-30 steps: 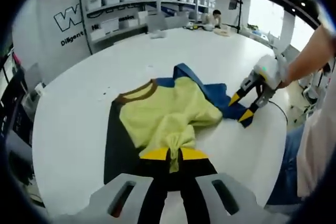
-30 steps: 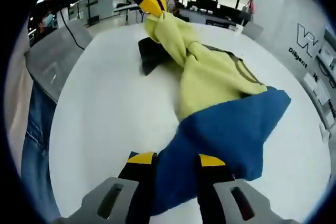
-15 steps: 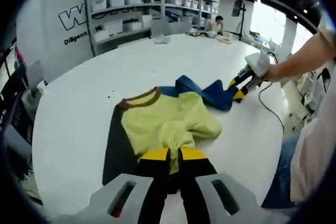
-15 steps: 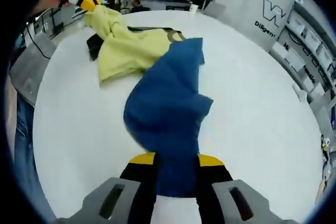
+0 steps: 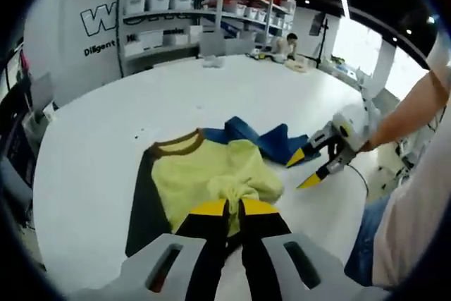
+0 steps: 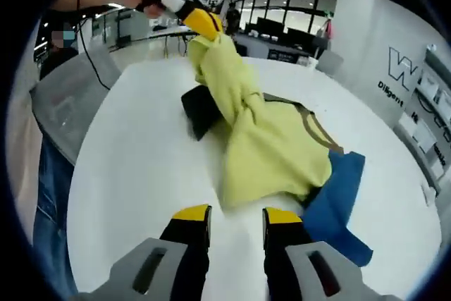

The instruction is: Fold the garment on the visible template until the final outline fits inside the template.

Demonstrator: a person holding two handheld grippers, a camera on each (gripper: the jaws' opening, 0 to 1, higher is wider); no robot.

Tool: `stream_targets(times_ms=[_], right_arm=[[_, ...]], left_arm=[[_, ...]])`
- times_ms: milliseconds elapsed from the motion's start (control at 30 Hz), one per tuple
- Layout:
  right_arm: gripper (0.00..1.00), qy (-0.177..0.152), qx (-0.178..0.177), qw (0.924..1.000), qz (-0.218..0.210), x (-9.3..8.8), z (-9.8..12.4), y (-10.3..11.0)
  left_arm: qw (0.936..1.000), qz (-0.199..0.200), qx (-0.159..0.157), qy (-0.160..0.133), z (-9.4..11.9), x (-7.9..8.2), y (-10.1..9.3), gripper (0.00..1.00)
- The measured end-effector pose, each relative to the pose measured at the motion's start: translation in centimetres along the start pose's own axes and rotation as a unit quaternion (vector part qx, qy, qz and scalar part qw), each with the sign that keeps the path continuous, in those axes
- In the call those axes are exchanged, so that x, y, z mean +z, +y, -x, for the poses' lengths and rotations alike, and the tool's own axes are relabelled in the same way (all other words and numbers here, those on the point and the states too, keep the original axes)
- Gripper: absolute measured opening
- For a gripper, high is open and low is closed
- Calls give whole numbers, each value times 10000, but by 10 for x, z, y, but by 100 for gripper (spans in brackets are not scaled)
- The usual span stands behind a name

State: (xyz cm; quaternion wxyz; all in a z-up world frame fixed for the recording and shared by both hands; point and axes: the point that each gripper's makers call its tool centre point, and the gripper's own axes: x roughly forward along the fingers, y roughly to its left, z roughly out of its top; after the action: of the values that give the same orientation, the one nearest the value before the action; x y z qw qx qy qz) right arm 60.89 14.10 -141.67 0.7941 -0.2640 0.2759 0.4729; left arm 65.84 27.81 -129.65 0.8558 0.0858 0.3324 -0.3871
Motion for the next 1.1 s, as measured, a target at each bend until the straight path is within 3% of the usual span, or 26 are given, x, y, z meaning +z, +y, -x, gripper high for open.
stream_targets(times_ms=[167,200,233,300,367,433,500,600,667,900,967,1100], right_arm=[[29,12,-87,9997,213,4,-21,2],[28,105,-230,9987,441,2,-23,-4],[24,172,-252,9984,475,0,-24,-6],[17,-1,-350,9990,287,7,-23,-13],[2,-28,-319,9991,280,11,-19,-17],[0,-274,-252,9990,227,22,-14,-19],[0,-307,-191,9992,181,24,-11,-24],[0,-575,-122,9980,-239,37,-4,-35],[0,-629,192,9949,-765,45,-1,-38],[0,-777,-258,9949,-596,66,-2,-96],[0,-675,-498,9953,-475,68,-7,-116],[0,-480,-614,9955,-539,65,-24,-138]], left_arm=[[9999,104,-37,-66,2,4,0,12],[9999,117,-36,-73,2,5,0,12],[9999,121,-39,-80,2,6,0,12],[9999,118,-52,-103,2,7,0,12],[9999,122,-51,-109,1,8,1,12],[9998,139,-43,-113,0,7,4,12],[9998,146,-27,-103,-2,5,7,12],[9998,158,27,-93,-8,2,14,12],[9998,145,73,-93,-11,1,20,12],[9992,-59,363,-135,-29,4,48,11],[9990,-115,420,-131,-33,6,54,11],[9984,-158,541,-93,-39,5,63,12]])
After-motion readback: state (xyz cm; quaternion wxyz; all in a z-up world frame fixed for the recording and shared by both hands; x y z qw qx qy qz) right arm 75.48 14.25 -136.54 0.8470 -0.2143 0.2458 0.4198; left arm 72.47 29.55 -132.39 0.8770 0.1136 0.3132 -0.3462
